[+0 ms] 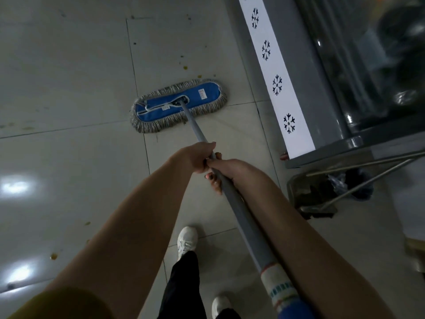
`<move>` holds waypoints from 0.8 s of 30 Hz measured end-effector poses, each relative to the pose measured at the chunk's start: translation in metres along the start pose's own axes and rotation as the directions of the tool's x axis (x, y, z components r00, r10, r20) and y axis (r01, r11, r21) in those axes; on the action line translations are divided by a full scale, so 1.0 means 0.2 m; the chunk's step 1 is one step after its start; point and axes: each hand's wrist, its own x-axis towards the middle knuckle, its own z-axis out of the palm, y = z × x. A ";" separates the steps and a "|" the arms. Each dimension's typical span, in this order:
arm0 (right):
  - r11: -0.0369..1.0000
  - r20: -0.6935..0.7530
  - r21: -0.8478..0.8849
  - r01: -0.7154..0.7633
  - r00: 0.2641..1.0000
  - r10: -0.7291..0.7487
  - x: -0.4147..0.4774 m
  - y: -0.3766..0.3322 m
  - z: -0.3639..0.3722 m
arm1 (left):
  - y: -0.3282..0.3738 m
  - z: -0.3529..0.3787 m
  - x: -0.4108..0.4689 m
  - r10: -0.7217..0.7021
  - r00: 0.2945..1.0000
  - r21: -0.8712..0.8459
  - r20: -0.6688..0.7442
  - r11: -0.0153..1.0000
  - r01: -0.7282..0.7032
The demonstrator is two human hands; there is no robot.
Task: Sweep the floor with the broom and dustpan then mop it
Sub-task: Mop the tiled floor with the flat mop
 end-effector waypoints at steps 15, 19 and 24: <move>0.998 0.078 0.066 -0.018 0.997 0.013 -0.19 0.35 -0.21 | -0.34 0.23 -0.06 0.015 1.000 0.119 0.003 0.993 -0.015; 0.997 0.040 0.076 -0.019 0.999 0.016 -0.30 0.65 -0.35 | -0.64 0.38 -0.12 -0.005 1.000 0.168 0.021 0.986 0.001; 0.986 0.035 0.162 -0.040 0.999 0.035 -0.43 0.99 -0.51 | -0.99 0.55 -0.17 -0.043 0.998 0.187 0.050 0.982 0.033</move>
